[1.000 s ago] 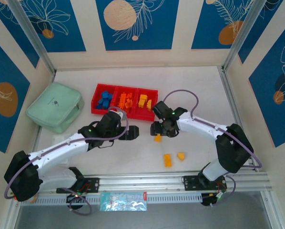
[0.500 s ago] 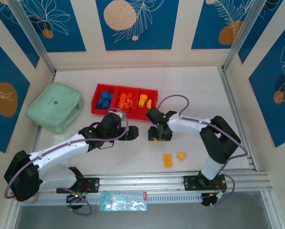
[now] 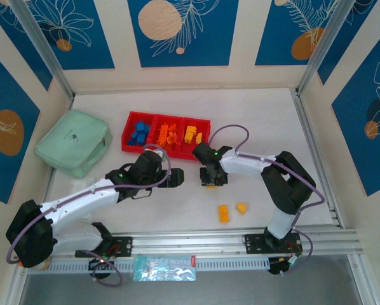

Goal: Sort the legos into containers by color
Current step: Pick up the lego from the center of the table, then place the lego in the container.

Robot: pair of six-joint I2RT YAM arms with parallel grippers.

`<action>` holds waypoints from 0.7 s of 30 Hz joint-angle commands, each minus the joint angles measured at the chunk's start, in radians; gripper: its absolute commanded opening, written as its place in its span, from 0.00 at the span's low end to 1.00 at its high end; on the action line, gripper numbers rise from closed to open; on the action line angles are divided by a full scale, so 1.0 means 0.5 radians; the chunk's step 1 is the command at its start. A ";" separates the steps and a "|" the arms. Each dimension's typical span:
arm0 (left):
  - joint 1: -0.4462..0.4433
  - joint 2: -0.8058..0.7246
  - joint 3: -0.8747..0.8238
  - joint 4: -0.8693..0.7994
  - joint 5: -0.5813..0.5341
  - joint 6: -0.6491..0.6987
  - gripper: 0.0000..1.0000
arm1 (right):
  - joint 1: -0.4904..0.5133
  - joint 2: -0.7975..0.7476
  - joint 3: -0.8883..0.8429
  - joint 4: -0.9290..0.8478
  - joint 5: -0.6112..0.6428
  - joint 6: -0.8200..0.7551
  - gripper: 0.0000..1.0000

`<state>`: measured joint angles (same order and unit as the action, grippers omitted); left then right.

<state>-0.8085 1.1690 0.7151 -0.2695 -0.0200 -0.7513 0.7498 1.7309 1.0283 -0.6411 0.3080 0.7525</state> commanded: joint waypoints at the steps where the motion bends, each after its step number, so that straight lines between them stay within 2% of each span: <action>1: -0.013 -0.022 0.018 -0.008 -0.024 0.015 0.99 | 0.010 -0.069 0.032 -0.045 -0.029 -0.043 0.30; 6: 0.003 -0.111 0.016 -0.007 -0.041 0.053 0.99 | 0.010 -0.237 0.128 -0.149 -0.035 -0.216 0.28; 11: 0.120 -0.158 0.048 -0.140 -0.037 0.080 0.99 | -0.017 -0.258 0.363 -0.236 -0.153 -0.511 0.28; 16: 0.230 -0.193 0.085 -0.206 -0.012 0.129 0.99 | -0.070 -0.079 0.676 -0.281 -0.229 -0.843 0.29; 21: 0.303 -0.197 0.133 -0.260 -0.025 0.162 0.99 | -0.200 0.205 1.016 -0.330 -0.382 -1.006 0.29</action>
<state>-0.6781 1.0889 0.7425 -0.3622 -0.0269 -0.6987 0.6827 1.7657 1.4784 -0.7589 0.1913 0.3470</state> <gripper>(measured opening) 0.993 0.291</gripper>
